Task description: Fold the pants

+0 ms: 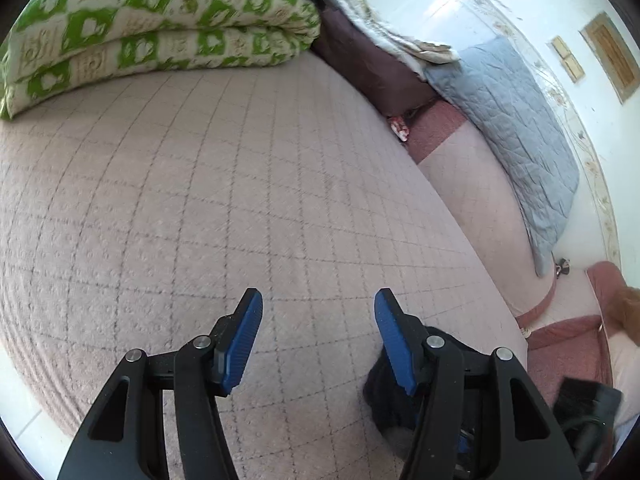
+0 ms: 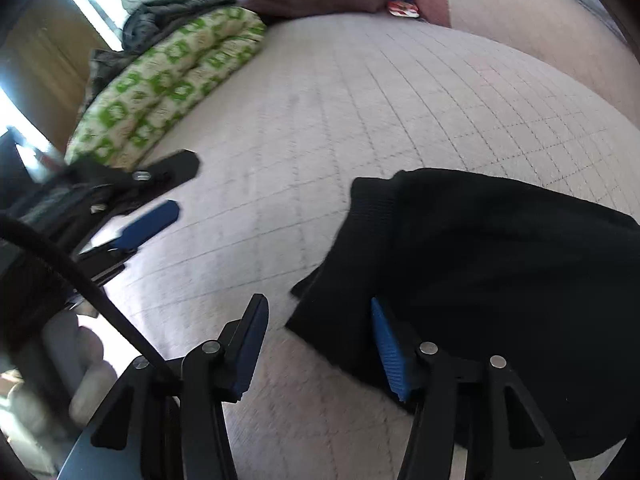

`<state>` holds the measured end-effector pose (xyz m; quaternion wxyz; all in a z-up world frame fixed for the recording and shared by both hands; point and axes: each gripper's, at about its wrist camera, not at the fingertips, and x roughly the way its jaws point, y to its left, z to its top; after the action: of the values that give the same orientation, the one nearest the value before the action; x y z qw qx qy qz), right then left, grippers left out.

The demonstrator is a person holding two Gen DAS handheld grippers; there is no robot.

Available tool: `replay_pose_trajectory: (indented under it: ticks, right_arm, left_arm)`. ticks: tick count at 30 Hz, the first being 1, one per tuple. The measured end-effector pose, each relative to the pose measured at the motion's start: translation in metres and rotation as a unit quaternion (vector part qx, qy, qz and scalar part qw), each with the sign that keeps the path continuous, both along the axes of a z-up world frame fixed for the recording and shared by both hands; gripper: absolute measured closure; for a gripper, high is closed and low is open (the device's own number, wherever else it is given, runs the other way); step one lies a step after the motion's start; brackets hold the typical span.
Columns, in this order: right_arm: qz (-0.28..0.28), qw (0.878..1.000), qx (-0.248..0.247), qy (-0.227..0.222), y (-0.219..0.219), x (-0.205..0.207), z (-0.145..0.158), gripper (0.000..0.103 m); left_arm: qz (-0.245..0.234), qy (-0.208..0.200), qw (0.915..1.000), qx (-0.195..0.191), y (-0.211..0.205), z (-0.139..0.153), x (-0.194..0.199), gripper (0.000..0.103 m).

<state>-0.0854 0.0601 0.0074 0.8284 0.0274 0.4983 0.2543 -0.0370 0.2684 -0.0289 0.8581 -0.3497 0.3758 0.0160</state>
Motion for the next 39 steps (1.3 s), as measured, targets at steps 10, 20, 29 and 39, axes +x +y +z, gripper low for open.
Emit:
replay_pose_trajectory:
  ticks: [10, 20, 29, 39]
  right_arm:
    - [-0.182, 0.977, -0.098, -0.045, -0.247, -0.083, 0.061, 0.045]
    - [-0.402, 0.911, 0.086, 0.042, -0.473, -0.131, -0.011, 0.044]
    - [-0.359, 0.921, 0.121, 0.087, -0.484, -0.100, -0.032, 0.089]
    - [-0.413, 0.905, 0.003, 0.101, -0.492, -0.135, -0.016, 0.063]
  left_arm:
    - [-0.029, 0.011, 0.9985, 0.046, -0.020, 0.002, -0.001, 0.046]
    - [-0.099, 0.005, 0.9910, 0.090, -0.066, 0.010, -0.004, 0.045]
    - [-0.118, 0.038, 0.9820, 0.142, -0.095, 0.003, 0.001, 0.045]
    - [-0.126, 0.044, 0.9843, 0.116, -0.088, -0.005, 0.004, 0.045]
